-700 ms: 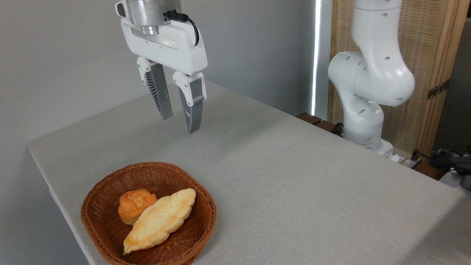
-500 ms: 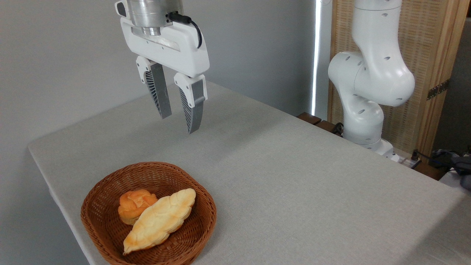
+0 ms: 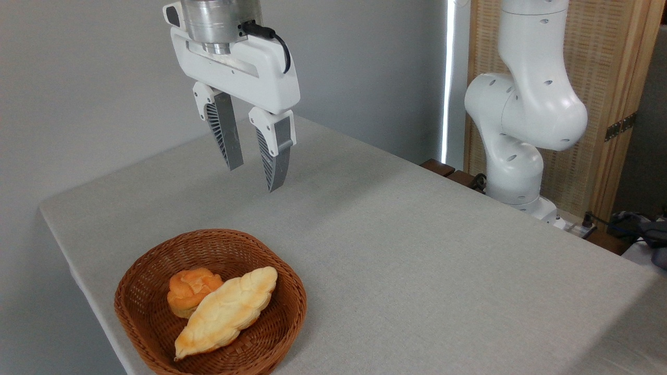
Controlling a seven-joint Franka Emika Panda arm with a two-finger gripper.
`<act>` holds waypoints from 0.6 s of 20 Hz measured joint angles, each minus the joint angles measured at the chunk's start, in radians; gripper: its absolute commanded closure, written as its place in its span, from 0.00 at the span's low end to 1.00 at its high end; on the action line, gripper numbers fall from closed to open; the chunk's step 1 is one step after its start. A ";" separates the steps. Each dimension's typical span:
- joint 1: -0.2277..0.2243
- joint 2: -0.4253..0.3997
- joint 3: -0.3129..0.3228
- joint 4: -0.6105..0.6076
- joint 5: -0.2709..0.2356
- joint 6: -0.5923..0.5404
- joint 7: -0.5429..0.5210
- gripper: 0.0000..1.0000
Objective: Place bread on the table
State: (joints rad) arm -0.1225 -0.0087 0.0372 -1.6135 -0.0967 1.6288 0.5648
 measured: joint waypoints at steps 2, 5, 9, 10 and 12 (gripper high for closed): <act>0.000 0.005 0.000 0.000 0.000 0.001 0.000 0.00; 0.000 0.014 0.000 0.000 -0.001 0.010 0.000 0.00; -0.001 0.018 0.000 0.000 -0.003 0.042 0.000 0.00; -0.001 0.019 0.000 -0.001 -0.003 0.053 0.001 0.00; -0.001 0.023 0.000 -0.015 -0.003 0.094 0.007 0.00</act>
State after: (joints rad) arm -0.1234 0.0141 0.0368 -1.6282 -0.0994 1.7233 0.5719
